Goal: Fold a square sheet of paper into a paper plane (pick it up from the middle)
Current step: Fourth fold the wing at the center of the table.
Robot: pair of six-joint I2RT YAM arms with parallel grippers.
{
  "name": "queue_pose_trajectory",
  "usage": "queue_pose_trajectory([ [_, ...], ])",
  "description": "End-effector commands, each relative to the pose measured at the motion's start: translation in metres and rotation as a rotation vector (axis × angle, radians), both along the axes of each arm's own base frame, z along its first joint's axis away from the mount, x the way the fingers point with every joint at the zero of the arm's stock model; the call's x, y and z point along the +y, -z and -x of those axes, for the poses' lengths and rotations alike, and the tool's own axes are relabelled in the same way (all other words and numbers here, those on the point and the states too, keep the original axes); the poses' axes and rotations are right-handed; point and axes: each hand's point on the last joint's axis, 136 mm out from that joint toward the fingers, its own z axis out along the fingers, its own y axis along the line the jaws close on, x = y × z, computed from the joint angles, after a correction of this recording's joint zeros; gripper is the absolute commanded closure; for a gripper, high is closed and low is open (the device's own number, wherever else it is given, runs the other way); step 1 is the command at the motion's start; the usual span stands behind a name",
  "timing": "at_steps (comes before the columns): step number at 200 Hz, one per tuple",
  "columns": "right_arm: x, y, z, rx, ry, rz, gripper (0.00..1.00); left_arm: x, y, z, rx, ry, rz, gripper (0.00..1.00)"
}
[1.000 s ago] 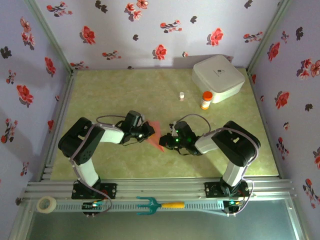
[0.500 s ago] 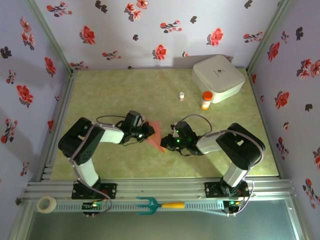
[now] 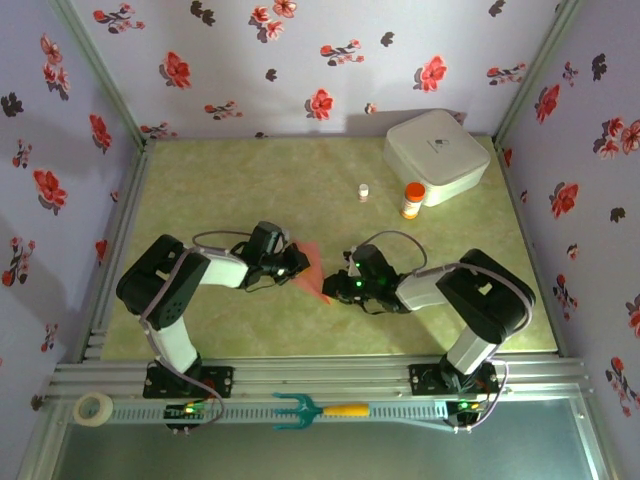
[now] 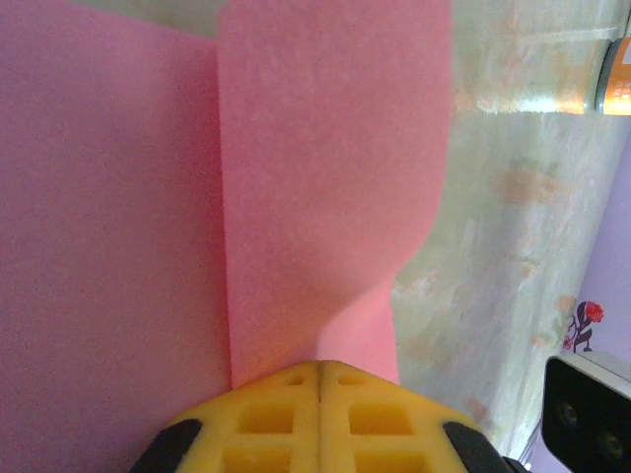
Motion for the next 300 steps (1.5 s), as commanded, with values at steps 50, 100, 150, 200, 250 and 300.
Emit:
queue_pose_trajectory([
  [50,-0.024,0.030,0.029,0.107,-0.023,0.115,0.89,0.010,0.022,0.011,0.053,-0.011,-0.055,1.00],
  [100,-0.029,0.038,0.036,0.131,-0.029,0.131,0.93,0.010,0.023,0.011,0.054,-0.011,-0.056,1.00],
  [150,-0.036,0.041,0.041,0.145,-0.028,0.167,0.87,0.010,0.022,0.011,0.051,-0.011,-0.055,1.00],
  [200,-0.038,0.034,0.042,0.132,-0.039,0.181,0.90,0.010,0.023,0.010,0.053,-0.011,-0.057,1.00],
  [250,-0.041,0.043,0.050,0.157,-0.057,0.209,0.93,0.011,0.022,0.011,0.053,-0.010,-0.057,1.00],
  [300,-0.049,0.043,0.054,0.159,-0.067,0.274,0.88,0.011,0.022,0.011,0.054,-0.013,-0.057,1.00],
])
